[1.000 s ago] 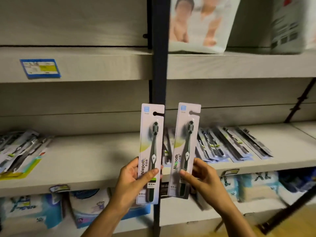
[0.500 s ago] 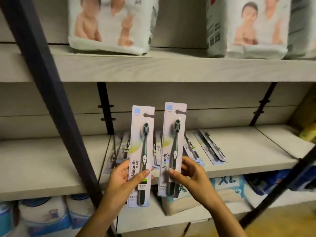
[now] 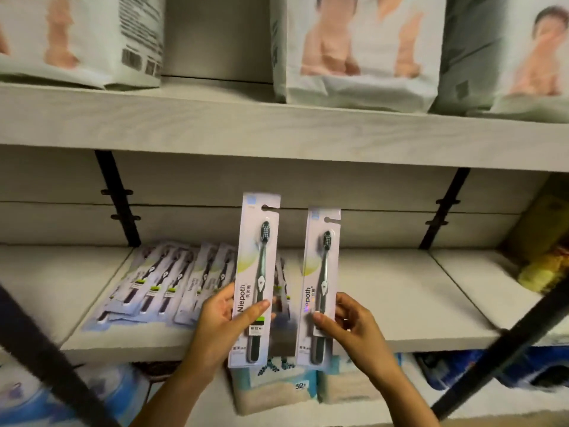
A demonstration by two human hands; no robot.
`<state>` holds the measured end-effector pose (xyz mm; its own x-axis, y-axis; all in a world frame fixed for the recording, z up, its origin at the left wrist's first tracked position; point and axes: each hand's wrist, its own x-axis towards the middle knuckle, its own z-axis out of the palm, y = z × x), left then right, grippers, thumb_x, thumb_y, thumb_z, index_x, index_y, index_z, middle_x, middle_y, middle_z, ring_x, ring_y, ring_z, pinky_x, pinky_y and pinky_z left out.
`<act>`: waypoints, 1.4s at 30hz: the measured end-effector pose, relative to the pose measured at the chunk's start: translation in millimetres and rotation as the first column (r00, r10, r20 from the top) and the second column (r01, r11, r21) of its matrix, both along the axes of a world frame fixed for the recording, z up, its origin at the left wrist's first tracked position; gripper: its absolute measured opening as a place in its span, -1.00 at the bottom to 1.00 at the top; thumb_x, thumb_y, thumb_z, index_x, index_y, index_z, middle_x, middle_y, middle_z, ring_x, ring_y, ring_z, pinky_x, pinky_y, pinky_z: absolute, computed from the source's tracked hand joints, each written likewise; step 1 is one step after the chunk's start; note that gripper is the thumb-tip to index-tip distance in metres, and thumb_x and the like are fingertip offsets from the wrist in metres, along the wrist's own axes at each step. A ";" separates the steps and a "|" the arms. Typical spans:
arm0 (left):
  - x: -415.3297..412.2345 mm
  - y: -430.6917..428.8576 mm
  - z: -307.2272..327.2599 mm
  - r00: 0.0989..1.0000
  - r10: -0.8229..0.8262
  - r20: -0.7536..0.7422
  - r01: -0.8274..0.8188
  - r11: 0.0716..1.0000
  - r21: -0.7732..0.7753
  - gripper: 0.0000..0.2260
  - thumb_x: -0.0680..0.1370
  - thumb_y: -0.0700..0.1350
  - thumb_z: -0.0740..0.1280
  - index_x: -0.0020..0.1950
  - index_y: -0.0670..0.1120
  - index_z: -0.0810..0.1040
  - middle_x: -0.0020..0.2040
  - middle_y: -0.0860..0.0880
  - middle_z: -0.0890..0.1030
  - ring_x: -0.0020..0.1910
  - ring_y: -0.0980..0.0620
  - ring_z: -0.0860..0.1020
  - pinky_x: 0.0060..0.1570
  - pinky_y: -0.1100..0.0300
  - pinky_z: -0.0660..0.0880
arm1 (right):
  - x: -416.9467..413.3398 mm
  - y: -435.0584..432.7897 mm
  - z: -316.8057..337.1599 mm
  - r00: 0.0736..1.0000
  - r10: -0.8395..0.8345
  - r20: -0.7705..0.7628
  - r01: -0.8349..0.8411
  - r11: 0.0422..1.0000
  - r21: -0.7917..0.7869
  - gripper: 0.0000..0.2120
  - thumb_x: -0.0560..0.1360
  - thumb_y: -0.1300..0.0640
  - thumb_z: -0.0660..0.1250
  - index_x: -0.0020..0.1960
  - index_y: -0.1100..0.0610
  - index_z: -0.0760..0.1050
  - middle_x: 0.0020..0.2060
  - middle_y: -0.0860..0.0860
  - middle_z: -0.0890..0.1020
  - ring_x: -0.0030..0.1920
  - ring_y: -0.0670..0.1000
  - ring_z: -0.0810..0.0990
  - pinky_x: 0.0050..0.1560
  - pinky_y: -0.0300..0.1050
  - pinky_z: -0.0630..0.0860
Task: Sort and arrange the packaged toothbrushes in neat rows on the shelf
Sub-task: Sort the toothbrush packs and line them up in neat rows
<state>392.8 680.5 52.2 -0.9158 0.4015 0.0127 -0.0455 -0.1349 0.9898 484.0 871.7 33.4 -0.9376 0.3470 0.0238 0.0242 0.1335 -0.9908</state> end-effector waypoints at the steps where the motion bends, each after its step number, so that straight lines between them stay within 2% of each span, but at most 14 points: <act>1: 1.7 12.4 -2.3 0.999 0.037 0.006 -0.037 0.999 -0.002 -0.77 0.40 -0.33 0.40 -0.02 -0.06 0.59 -0.10 -0.03 0.71 -0.14 0.02 0.68 -0.24 0.24 0.60 | 0.7 17.9 -1.0 1.000 0.008 0.018 -0.008 1.000 -0.004 -0.69 0.40 0.18 0.42 0.12 0.16 0.50 0.02 0.00 0.69 0.01 -0.01 0.67 -0.05 -0.17 0.61; 5: 8.6 48.1 -5.8 0.993 0.117 0.033 -0.115 0.992 -0.046 -0.82 0.42 -0.29 0.40 -0.05 -0.05 0.58 -0.15 0.01 0.71 -0.16 0.03 0.68 -0.28 0.27 0.59 | -1.0 75.0 -2.7 0.997 0.002 0.072 -0.003 1.000 0.018 -0.62 0.33 0.06 0.42 0.10 0.15 0.48 -0.07 0.05 0.71 -0.07 0.03 0.69 -0.05 -0.02 0.63; 9: 4.7 63.3 -6.8 0.986 0.167 0.016 -0.164 0.979 -0.120 -0.85 0.43 -0.26 0.41 -0.08 -0.06 0.57 -0.19 0.03 0.71 -0.21 0.06 0.68 -0.33 0.28 0.58 | -24.8 107.8 -24.0 0.981 -0.021 0.190 0.014 0.999 0.039 -0.73 0.42 0.16 0.43 0.07 0.16 0.47 -0.16 0.09 0.71 -0.15 0.03 0.70 -0.15 -0.12 0.63; 14: -7.8 66.4 -7.1 0.972 0.235 -0.012 -0.233 0.954 -0.189 -0.90 0.44 -0.24 0.41 -0.10 -0.08 0.56 -0.24 -0.04 0.69 -0.25 0.06 0.67 -0.37 0.28 0.57 | -81.1 115.8 -49.6 0.931 -0.042 0.362 -0.036 0.978 0.206 -0.76 0.42 0.00 0.44 -0.01 0.08 0.49 -0.13 0.02 0.65 -0.09 0.06 0.63 0.00 -0.05 0.59; 18: -12.2 70.2 -10.5 0.967 0.246 -0.061 -0.253 0.934 -0.252 -0.91 0.44 -0.21 0.42 -0.14 -0.06 0.56 -0.30 0.05 0.68 -0.28 0.12 0.66 -0.41 0.35 0.53 | -121.9 112.5 -61.4 0.873 -0.085 0.480 -0.129 0.909 0.396 -0.60 0.40 -0.13 0.42 0.05 0.15 0.53 0.00 0.12 0.66 0.01 0.12 0.62 0.10 0.02 0.54; 24: -16.9 71.6 -19.0 0.971 0.231 -0.066 -0.240 0.923 -0.299 -0.90 0.44 -0.19 0.42 -0.12 -0.03 0.56 -0.24 0.00 0.68 -0.25 0.13 0.66 -0.39 0.32 0.55 | -134.9 99.1 -76.4 0.845 -0.139 0.517 -0.187 0.828 0.528 -0.72 0.52 -0.01 0.31 0.12 0.16 0.50 0.07 0.12 0.62 -0.12 0.01 0.53 0.03 -0.15 0.52; 26: -18.3 74.9 -21.8 0.971 0.231 -0.054 -0.237 0.928 -0.288 -0.91 0.43 -0.21 0.43 -0.12 -0.07 0.56 -0.27 -0.01 0.68 -0.27 0.13 0.66 -0.40 0.33 0.54 | -132.9 96.0 -80.4 0.848 -0.166 0.504 -0.160 0.825 0.541 -0.72 0.53 0.01 0.29 0.14 0.17 0.48 0.09 0.12 0.58 -0.08 0.04 0.55 0.04 -0.16 0.51; 29: -16.4 83.8 -23.6 0.977 0.212 -0.026 -0.212 0.941 -0.263 -0.93 0.43 -0.24 0.42 -0.15 -0.13 0.55 -0.33 -0.02 0.67 -0.35 0.15 0.64 -0.45 0.36 0.51 | -124.6 88.9 -74.9 0.866 -0.196 0.460 -0.098 0.835 0.541 -0.64 0.55 -0.02 0.25 0.26 0.15 0.39 0.21 0.09 0.45 0.11 0.11 0.55 0.15 -0.09 0.51; 31: -17.3 92.3 -25.9 0.978 0.207 0.024 -0.197 0.957 -0.210 -0.93 0.43 -0.26 0.42 -0.12 -0.15 0.57 -0.32 -0.04 0.68 -0.34 0.11 0.65 -0.42 0.32 0.53 | -112.7 83.7 -62.5 0.910 -0.197 0.365 -0.035 0.840 0.541 -0.65 0.58 -0.06 0.18 0.28 0.10 0.39 0.22 0.04 0.40 0.10 0.06 0.54 0.04 -0.18 0.46; 33: -21.0 102.0 -28.6 0.978 0.203 0.045 -0.192 0.965 -0.180 -0.88 0.42 -0.21 0.44 -0.06 -0.13 0.60 -0.25 -0.03 0.70 -0.24 0.01 0.67 -0.30 0.19 0.57 | -95.0 77.3 -48.1 0.960 -0.102 0.262 0.010 0.944 0.330 -0.70 0.57 -0.09 0.17 0.17 0.06 0.47 0.15 -0.02 0.50 0.06 -0.02 0.55 0.03 -0.21 0.48; 35: -23.5 114.1 -31.1 0.983 0.168 0.068 -0.156 0.976 -0.153 -0.85 0.43 -0.20 0.42 -0.01 -0.13 0.60 -0.23 -0.05 0.70 -0.22 0.00 0.67 -0.28 0.19 0.56 | -71.6 67.0 -32.6 0.974 0.103 0.201 -0.114 0.993 0.043 -0.78 0.54 -0.08 0.22 0.07 -0.01 0.53 -0.01 -0.07 0.61 0.01 -0.06 0.58 0.02 -0.21 0.54; 36: -23.5 121.5 -31.6 0.986 0.137 0.091 -0.125 0.984 -0.125 -0.85 0.45 -0.22 0.41 0.01 -0.13 0.59 -0.21 -0.06 0.70 -0.23 0.02 0.67 -0.29 0.22 0.55 | -61.7 62.3 -28.7 0.960 0.204 0.192 -0.207 0.978 -0.004 -0.82 0.52 -0.06 0.27 0.06 -0.03 0.53 -0.08 -0.09 0.63 -0.05 -0.09 0.60 -0.04 -0.25 0.54; 38: -22.6 134.7 -32.7 0.990 0.082 0.118 -0.072 0.994 -0.088 -0.81 0.47 -0.23 0.38 0.07 -0.13 0.58 -0.12 -0.06 0.70 -0.16 0.01 0.68 -0.25 0.23 0.57 | -51.7 56.8 -33.3 0.945 0.282 0.164 -0.285 0.958 -0.008 -0.81 0.49 0.02 0.36 0.10 -0.01 0.52 -0.16 -0.05 0.65 -0.18 -0.08 0.61 -0.12 -0.22 0.55; 42: -22.8 148.1 -31.4 0.988 0.065 0.139 -0.051 0.994 -0.098 -0.87 0.54 -0.17 0.31 0.07 -0.14 0.54 -0.06 -0.04 0.66 -0.14 0.06 0.63 -0.20 0.32 0.55 | -64.7 74.1 -50.8 0.974 0.051 0.219 -0.076 0.991 0.108 -0.78 0.46 0.05 0.40 0.09 0.01 0.49 -0.07 0.04 0.67 -0.13 -0.01 0.64 0.00 -0.03 0.60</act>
